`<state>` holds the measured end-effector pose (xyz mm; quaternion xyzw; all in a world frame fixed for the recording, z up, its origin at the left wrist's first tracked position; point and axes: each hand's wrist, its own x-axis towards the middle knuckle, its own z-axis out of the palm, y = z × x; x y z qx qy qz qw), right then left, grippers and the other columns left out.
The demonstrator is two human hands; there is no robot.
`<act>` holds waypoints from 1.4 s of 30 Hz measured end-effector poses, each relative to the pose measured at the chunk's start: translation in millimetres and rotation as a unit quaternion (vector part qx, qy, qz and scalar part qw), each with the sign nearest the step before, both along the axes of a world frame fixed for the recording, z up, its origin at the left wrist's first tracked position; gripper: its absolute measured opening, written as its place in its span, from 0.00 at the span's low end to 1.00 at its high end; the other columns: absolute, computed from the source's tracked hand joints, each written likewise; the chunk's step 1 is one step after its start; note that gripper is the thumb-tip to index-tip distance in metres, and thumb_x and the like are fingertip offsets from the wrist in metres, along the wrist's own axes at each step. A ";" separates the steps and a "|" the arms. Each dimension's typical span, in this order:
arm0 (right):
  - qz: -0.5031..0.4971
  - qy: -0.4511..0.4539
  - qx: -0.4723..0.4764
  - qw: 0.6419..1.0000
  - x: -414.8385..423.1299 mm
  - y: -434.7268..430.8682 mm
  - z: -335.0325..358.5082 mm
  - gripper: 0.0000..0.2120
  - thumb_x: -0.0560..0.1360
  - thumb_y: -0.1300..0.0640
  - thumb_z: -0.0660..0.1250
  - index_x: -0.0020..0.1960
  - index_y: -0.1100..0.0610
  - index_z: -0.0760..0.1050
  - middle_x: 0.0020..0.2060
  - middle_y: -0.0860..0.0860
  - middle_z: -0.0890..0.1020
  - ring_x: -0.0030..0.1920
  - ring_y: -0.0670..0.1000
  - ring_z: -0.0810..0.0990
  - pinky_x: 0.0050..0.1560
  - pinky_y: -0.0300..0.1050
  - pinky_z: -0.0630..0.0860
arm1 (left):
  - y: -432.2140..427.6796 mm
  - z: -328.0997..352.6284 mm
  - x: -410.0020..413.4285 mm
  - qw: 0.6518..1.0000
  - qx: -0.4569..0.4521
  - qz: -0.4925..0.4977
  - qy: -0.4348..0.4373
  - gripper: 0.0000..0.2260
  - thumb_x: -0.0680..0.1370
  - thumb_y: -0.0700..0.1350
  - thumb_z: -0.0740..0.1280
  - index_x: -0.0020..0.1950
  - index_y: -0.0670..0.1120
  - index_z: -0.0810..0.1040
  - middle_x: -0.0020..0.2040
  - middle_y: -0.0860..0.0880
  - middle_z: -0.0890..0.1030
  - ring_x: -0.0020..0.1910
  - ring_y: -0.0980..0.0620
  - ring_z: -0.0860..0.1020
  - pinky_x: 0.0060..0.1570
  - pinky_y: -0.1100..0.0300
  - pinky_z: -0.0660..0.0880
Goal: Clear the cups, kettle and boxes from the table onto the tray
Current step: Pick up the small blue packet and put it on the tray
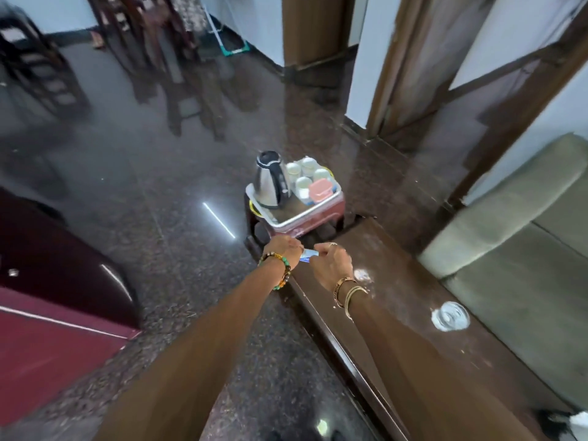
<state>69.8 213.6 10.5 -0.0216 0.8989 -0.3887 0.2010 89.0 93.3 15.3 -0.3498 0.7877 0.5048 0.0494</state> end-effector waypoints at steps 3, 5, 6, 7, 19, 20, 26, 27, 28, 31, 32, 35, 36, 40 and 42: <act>0.015 0.008 -0.007 1.000 -13.9 -41.5 4.2 0.18 0.71 0.61 0.64 0.59 0.53 0.81 0.56 0.50 0.83 0.58 0.55 0.79 0.57 0.41 0.72 | -41.5 7.5 -6.5 1.000 -0.007 0.023 0.010 0.15 0.79 0.40 0.63 0.66 0.43 0.76 0.63 0.45 0.79 0.63 0.44 0.76 0.62 0.52 0.75; 0.031 0.003 -0.013 0.999 -24.2 -67.1 -0.7 0.19 0.71 0.61 0.64 0.59 0.53 0.82 0.56 0.51 0.84 0.58 0.55 0.80 0.56 0.40 0.72 | -61.5 8.5 -8.6 0.999 -0.036 0.012 -0.003 0.15 0.80 0.40 0.62 0.66 0.43 0.75 0.63 0.45 0.79 0.64 0.44 0.76 0.61 0.52 0.75; 0.041 0.003 -0.016 0.999 -29.2 -76.6 -5.0 0.18 0.71 0.61 0.65 0.58 0.53 0.82 0.55 0.52 0.84 0.57 0.56 0.80 0.55 0.41 0.73 | -69.3 7.3 -11.9 0.999 -0.040 0.018 -0.011 0.14 0.79 0.40 0.62 0.65 0.42 0.76 0.62 0.45 0.79 0.63 0.44 0.76 0.60 0.52 0.76; 0.050 0.005 -0.019 0.999 -37.0 -88.3 -10.7 0.17 0.71 0.61 0.65 0.57 0.54 0.83 0.54 0.53 0.84 0.56 0.56 0.80 0.56 0.42 0.73 | -80.8 2.8 -18.3 0.997 -0.069 -0.005 -0.026 0.14 0.79 0.40 0.62 0.64 0.42 0.76 0.62 0.45 0.79 0.63 0.44 0.77 0.60 0.52 0.76; 0.054 -0.029 -0.032 0.998 -138.0 -168.0 -27.6 0.19 0.71 0.61 0.66 0.61 0.58 0.79 0.55 0.55 0.83 0.55 0.56 0.81 0.59 0.48 0.78 | -153.1 -16.6 -113.7 0.997 -0.024 0.046 -0.050 0.14 0.79 0.39 0.61 0.63 0.43 0.77 0.60 0.45 0.80 0.60 0.44 0.79 0.58 0.51 0.77; 0.052 -0.026 -0.030 0.998 -146.9 -173.2 -25.8 0.19 0.71 0.62 0.66 0.61 0.59 0.79 0.55 0.54 0.83 0.56 0.55 0.81 0.60 0.45 0.77 | -162.1 -17.4 -124.2 0.998 -0.019 0.020 -0.048 0.14 0.79 0.39 0.61 0.64 0.44 0.77 0.61 0.45 0.80 0.61 0.45 0.78 0.59 0.52 0.77; -0.002 -0.034 -0.020 0.999 -186.8 -205.6 -27.9 0.20 0.70 0.61 0.67 0.62 0.58 0.79 0.58 0.53 0.83 0.60 0.54 0.79 0.65 0.45 0.73 | -208.6 -30.2 -182.8 0.998 -0.011 -0.017 -0.058 0.11 0.75 0.40 0.66 0.56 0.41 0.81 0.55 0.40 0.83 0.56 0.42 0.81 0.56 0.50 0.79; -0.017 -0.033 -0.019 0.999 -190.7 -210.4 -30.4 0.19 0.71 0.61 0.67 0.61 0.58 0.80 0.57 0.53 0.83 0.59 0.54 0.79 0.64 0.44 0.74 | -213.6 -33.8 -192.1 0.998 -0.006 -0.034 -0.058 0.11 0.75 0.40 0.66 0.56 0.41 0.82 0.55 0.41 0.83 0.55 0.42 0.81 0.56 0.52 0.79; -0.031 -0.033 -0.018 0.999 -193.2 -214.4 -33.0 0.19 0.71 0.61 0.67 0.61 0.58 0.80 0.58 0.53 0.83 0.59 0.53 0.79 0.62 0.42 0.74 | -216.0 -34.6 -198.6 0.997 0.004 -0.046 -0.056 0.11 0.76 0.40 0.66 0.56 0.41 0.82 0.55 0.41 0.83 0.56 0.42 0.81 0.55 0.53 0.79; -0.077 -0.034 -0.005 0.996 -202.0 -221.4 -39.3 0.20 0.71 0.61 0.67 0.62 0.57 0.80 0.57 0.52 0.83 0.59 0.54 0.80 0.61 0.41 0.74 | -223.5 -42.1 -218.5 0.994 0.010 -0.089 -0.064 0.12 0.76 0.40 0.65 0.59 0.41 0.81 0.57 0.42 0.82 0.57 0.44 0.80 0.52 0.58 0.77; -0.092 -0.039 0.001 0.995 -205.1 -222.9 -40.6 0.20 0.70 0.60 0.67 0.61 0.56 0.81 0.56 0.52 0.84 0.58 0.54 0.80 0.59 0.40 0.73 | -225.3 -40.7 -224.4 0.992 0.016 -0.104 -0.069 0.13 0.77 0.40 0.65 0.60 0.41 0.80 0.58 0.42 0.82 0.58 0.44 0.80 0.49 0.60 0.76; -0.146 -0.039 0.007 0.989 -213.1 -221.9 -40.5 0.16 0.70 0.60 0.66 0.57 0.55 0.83 0.52 0.52 0.85 0.55 0.55 0.81 0.54 0.39 0.73 | -225.2 -35.7 -244.0 0.981 0.006 -0.176 -0.078 0.13 0.77 0.40 0.65 0.61 0.41 0.80 0.58 0.43 0.82 0.58 0.46 0.80 0.43 0.65 0.75; -0.162 -0.033 0.006 0.986 -215.6 -220.0 -39.8 0.15 0.70 0.60 0.67 0.55 0.55 0.83 0.51 0.52 0.85 0.55 0.56 0.81 0.53 0.39 0.73 | -223.7 -33.3 -250.3 0.978 0.007 -0.194 -0.081 0.13 0.77 0.40 0.65 0.61 0.41 0.80 0.59 0.43 0.82 0.58 0.46 0.80 0.46 0.64 0.74; -0.223 -0.031 0.009 0.974 -233.8 -205.1 -37.9 0.18 0.70 0.59 0.67 0.60 0.55 0.81 0.56 0.52 0.84 0.57 0.55 0.80 0.60 0.43 0.74 | -208.2 -30.8 -283.2 0.960 -0.003 -0.265 -0.088 0.13 0.78 0.40 0.64 0.61 0.41 0.80 0.60 0.42 0.81 0.60 0.45 0.79 0.55 0.59 0.74; -0.242 -0.034 0.011 0.970 -243.7 -195.0 -40.0 0.19 0.71 0.59 0.66 0.61 0.55 0.81 0.56 0.52 0.84 0.56 0.54 0.80 0.59 0.42 0.74 | -196.7 -32.0 -295.8 0.952 -0.007 -0.292 -0.089 0.13 0.79 0.40 0.63 0.62 0.41 0.79 0.60 0.42 0.81 0.60 0.44 0.79 0.58 0.57 0.75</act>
